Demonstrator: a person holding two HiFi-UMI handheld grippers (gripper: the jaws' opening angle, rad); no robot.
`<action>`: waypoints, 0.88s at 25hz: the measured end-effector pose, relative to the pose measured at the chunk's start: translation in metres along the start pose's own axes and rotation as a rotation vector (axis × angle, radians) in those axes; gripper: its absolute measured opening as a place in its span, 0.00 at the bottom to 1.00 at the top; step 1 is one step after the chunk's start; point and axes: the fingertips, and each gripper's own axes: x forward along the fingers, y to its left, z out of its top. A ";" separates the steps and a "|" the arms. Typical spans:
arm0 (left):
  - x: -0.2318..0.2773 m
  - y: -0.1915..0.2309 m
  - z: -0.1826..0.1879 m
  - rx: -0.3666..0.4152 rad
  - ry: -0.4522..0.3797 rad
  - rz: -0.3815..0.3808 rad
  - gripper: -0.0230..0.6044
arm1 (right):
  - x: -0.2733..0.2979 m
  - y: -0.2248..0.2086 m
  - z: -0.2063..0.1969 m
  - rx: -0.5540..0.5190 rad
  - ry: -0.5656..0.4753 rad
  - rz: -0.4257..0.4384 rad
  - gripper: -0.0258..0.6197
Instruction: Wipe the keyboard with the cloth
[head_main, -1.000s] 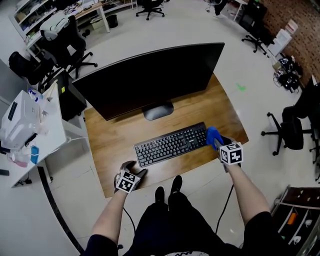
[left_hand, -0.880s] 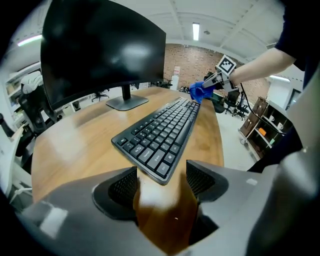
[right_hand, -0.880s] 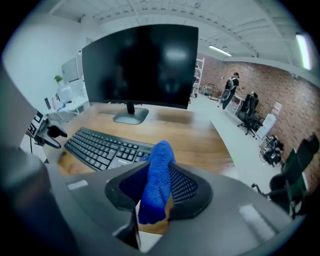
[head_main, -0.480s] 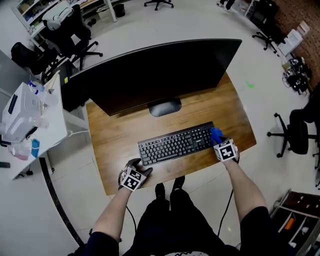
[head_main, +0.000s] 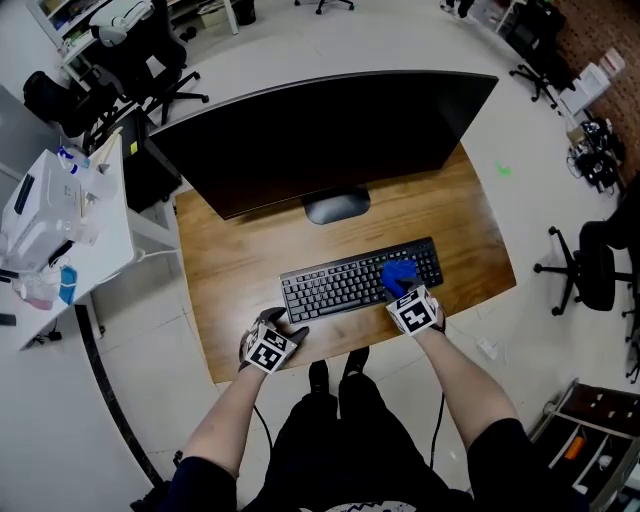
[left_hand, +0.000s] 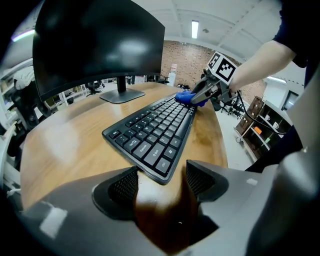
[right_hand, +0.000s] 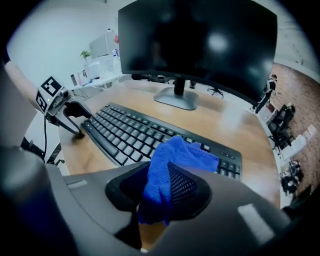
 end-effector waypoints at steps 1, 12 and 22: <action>0.000 0.000 0.000 0.002 0.001 -0.001 0.52 | 0.002 0.013 0.006 -0.004 -0.009 0.017 0.21; 0.000 0.000 0.001 0.002 -0.012 0.007 0.52 | 0.021 0.138 0.047 -0.153 -0.055 0.206 0.21; 0.001 0.001 0.001 0.013 -0.002 0.012 0.52 | 0.010 0.169 0.067 -0.186 -0.141 0.287 0.21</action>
